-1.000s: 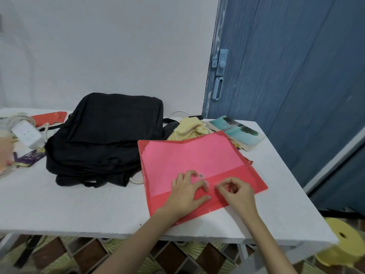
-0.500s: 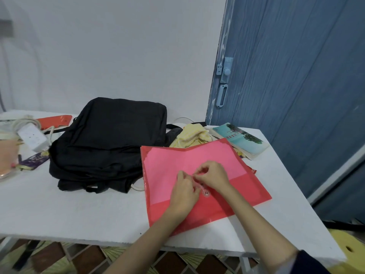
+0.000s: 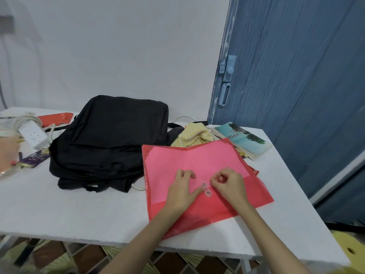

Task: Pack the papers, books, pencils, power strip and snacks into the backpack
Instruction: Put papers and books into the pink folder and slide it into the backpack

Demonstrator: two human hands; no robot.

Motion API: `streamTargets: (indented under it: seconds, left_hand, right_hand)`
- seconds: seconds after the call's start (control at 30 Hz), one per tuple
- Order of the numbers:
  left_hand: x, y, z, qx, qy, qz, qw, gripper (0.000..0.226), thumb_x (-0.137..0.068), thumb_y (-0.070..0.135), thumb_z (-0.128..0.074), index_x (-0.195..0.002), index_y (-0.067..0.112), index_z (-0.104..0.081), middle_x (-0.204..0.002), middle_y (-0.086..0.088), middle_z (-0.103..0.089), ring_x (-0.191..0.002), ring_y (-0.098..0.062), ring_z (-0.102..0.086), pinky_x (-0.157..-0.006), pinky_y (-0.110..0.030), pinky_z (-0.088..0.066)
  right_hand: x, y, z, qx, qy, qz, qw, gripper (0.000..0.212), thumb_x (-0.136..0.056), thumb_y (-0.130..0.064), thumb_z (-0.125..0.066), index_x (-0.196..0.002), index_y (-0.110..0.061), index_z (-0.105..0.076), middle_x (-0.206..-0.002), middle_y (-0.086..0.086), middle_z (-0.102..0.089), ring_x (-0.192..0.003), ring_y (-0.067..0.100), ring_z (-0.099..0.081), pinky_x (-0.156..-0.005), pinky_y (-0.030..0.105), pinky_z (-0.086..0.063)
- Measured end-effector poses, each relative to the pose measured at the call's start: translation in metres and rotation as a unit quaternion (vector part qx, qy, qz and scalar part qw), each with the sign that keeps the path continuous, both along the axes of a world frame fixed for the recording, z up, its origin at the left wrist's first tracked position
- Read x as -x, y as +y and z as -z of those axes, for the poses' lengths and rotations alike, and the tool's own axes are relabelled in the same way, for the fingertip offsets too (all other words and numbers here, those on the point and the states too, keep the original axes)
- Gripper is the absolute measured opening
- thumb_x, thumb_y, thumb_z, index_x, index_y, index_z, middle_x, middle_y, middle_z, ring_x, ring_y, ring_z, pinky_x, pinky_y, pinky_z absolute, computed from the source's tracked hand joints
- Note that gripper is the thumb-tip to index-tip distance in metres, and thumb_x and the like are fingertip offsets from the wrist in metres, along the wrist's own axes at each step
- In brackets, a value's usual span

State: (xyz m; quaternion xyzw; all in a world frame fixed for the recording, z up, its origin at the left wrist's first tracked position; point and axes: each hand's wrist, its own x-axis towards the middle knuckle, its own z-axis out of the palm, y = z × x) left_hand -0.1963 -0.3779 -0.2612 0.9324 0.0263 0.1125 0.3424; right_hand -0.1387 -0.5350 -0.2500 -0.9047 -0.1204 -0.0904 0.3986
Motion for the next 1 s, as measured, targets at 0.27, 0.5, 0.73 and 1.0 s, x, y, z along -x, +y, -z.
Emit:
streamTargets:
  seconds: [0.27, 0.5, 0.73, 1.0]
  left_hand:
    - [0.006, 0.002, -0.005, -0.128, -0.003, 0.162, 0.978, 0.058, -0.084, 0.055, -0.017, -0.122, 0.040, -0.058, -0.130, -0.006, -0.042, -0.114, -0.023, -0.048, -0.090, -0.033, -0.042]
    - [0.012, 0.024, -0.010, -0.149, -0.029, 0.227, 0.962, 0.048, -0.090, 0.049, -0.031, -0.121, 0.029, -0.062, -0.130, -0.007, -0.046, -0.107, -0.020, -0.052, -0.094, -0.021, -0.034]
    - [0.015, 0.023, -0.002, -0.116, -0.077, 0.171, 0.975, 0.045, -0.089, 0.041, -0.040, -0.106, 0.015, -0.071, -0.104, -0.009, -0.060, -0.086, -0.021, -0.061, -0.081, -0.019, -0.040]
    - [-0.004, 0.006, -0.008, -0.064, -0.059, 0.082, 0.993, 0.014, -0.088, 0.020, -0.060, -0.094, 0.009, -0.067, -0.099, -0.004, -0.059, -0.088, -0.024, -0.060, -0.077, -0.038, -0.047]
  right_hand:
    - [0.035, -0.014, 0.010, -0.081, -0.024, -0.061, 0.995, 0.021, -0.062, -0.029, -0.079, -0.059, -0.045, -0.066, -0.058, -0.011, -0.052, -0.062, 0.006, -0.052, -0.070, 0.030, -0.042]
    - [0.034, -0.027, 0.003, -0.189, 0.043, -0.052, 0.980, 0.014, -0.075, 0.002, -0.073, -0.073, -0.010, -0.067, -0.070, 0.004, -0.066, -0.066, 0.002, -0.057, -0.066, 0.008, -0.043]
    - [0.033, -0.031, 0.003, -0.236, 0.074, -0.025, 0.969, 0.006, -0.081, -0.002, -0.068, -0.079, -0.008, -0.068, -0.081, 0.008, -0.071, -0.074, 0.008, -0.062, -0.072, 0.012, -0.047]
    - [0.032, -0.032, -0.004, -0.249, 0.100, -0.011, 0.963, 0.009, -0.081, -0.002, -0.069, -0.078, -0.010, -0.068, -0.079, 0.006, -0.068, -0.067, -0.001, -0.058, -0.069, 0.010, -0.045]
